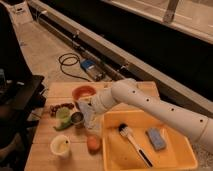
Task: Place towel in metal cup
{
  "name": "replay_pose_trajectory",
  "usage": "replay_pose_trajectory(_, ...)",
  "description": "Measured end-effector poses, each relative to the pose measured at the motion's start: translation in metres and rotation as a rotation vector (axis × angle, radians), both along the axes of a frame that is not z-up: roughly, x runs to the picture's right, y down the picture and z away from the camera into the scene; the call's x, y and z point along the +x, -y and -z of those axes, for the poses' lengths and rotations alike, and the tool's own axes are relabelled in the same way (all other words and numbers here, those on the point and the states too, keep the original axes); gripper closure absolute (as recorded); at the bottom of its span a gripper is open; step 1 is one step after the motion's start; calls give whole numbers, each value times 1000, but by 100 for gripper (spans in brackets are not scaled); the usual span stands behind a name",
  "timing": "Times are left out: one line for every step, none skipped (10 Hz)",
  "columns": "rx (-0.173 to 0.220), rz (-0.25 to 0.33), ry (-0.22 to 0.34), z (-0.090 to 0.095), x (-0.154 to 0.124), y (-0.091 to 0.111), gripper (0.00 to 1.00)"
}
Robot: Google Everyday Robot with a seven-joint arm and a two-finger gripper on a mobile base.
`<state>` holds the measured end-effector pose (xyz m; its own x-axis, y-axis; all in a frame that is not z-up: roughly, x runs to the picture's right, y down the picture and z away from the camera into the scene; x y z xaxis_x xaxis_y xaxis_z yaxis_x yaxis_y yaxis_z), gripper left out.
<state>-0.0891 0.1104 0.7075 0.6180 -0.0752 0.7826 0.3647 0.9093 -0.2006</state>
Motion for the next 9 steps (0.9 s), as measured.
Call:
replay_pose_trajectory(0,-1,-1,0,1,0,20)
replay_pose_trajectory(0,1,0,0,0,0,20)
replay_pose_trajectory(0,2,2,0,-1,0,20)
replay_pose_trajectory(0,3,2,0,-1,0,20)
replay_pose_trajectory(0,2,1,0,-1,0,20)
replay_pose_trajectory(-1,1,1,0,0,0,20)
replay_pose_trajectory(-1,0,0,0,0,0,20)
replay_pose_trajectory(-1,0,0,0,0,0,20)
replay_pose_trajectory(-1,1,1,0,0,0,20)
